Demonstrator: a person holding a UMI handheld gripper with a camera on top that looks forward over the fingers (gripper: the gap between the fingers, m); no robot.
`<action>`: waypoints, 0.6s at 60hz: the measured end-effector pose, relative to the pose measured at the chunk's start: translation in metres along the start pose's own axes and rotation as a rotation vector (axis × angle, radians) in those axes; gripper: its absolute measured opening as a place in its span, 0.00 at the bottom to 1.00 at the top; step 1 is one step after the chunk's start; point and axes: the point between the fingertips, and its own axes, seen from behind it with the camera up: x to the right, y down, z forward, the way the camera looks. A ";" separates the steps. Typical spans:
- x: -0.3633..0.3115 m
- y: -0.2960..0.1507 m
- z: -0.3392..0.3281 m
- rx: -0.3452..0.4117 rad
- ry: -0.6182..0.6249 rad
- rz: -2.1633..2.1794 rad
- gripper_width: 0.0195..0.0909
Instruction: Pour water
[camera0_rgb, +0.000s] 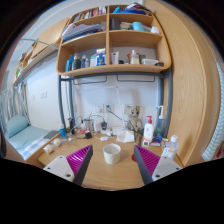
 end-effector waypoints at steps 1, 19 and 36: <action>0.001 0.001 0.000 -0.001 -0.001 -0.003 0.92; 0.067 0.055 0.005 0.082 0.047 -0.053 0.93; 0.175 0.119 0.016 0.065 0.232 -0.058 0.93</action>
